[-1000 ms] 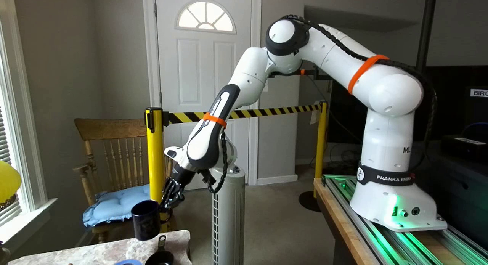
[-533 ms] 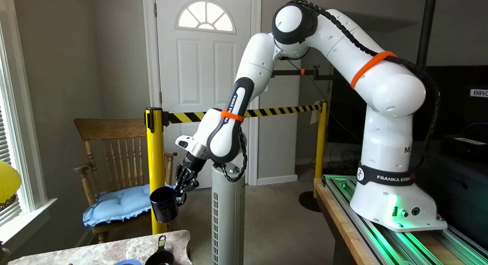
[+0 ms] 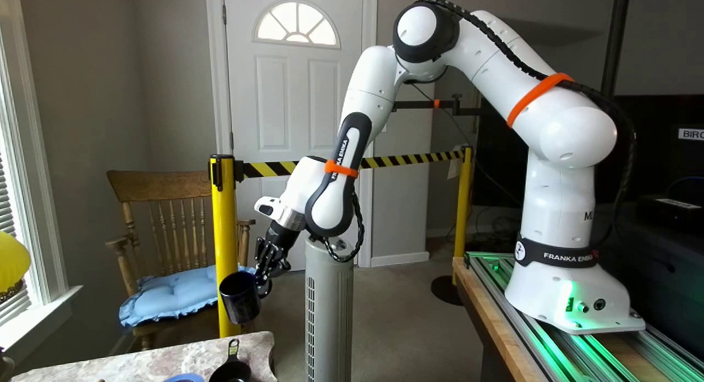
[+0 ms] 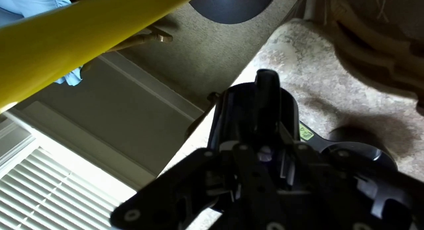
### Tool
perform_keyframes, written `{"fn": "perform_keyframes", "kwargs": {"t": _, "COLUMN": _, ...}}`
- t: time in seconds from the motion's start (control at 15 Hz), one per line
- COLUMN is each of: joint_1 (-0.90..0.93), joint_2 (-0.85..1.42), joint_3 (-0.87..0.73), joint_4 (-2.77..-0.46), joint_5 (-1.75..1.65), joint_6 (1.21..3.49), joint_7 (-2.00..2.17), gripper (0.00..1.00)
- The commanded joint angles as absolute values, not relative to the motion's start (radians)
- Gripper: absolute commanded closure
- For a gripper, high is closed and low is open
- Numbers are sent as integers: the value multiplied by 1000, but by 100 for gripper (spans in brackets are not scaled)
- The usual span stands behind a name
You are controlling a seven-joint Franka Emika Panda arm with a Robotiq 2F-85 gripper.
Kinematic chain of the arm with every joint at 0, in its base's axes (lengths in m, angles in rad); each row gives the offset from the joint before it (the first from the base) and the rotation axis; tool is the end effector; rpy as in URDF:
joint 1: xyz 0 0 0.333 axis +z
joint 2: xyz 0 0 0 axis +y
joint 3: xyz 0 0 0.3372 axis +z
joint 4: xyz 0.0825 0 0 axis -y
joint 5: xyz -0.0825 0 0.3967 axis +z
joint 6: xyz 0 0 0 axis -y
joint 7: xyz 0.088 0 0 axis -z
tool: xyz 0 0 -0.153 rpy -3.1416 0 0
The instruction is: Empty the contents of the black mug into the measuring cup and place the mug back
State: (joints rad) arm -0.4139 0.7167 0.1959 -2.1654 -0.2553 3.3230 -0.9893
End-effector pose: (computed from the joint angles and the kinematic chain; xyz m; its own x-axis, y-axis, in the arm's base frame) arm 0.6039 -0.1003 0.0806 0.5044 0.8105 0.2978 0.7328 -0.5842 0.3490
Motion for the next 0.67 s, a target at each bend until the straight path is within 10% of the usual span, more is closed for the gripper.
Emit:
{"fn": "perform_keyframes", "kwargs": {"t": 0.0, "joint_1": -294, "joint_2": 668, "joint_3": 103, "joint_4": -2167, "joint_5": -318, "joint_6": 3267, "joint_7": -937, "gripper": 95}}
{"fn": "perform_keyframes", "kwargs": {"t": 0.6, "joint_1": 3, "joint_2": 580, "joint_3": -98, "joint_4": -2164, "joint_5": -402, "joint_6": 3100, "joint_7": -963, "gripper": 95}}
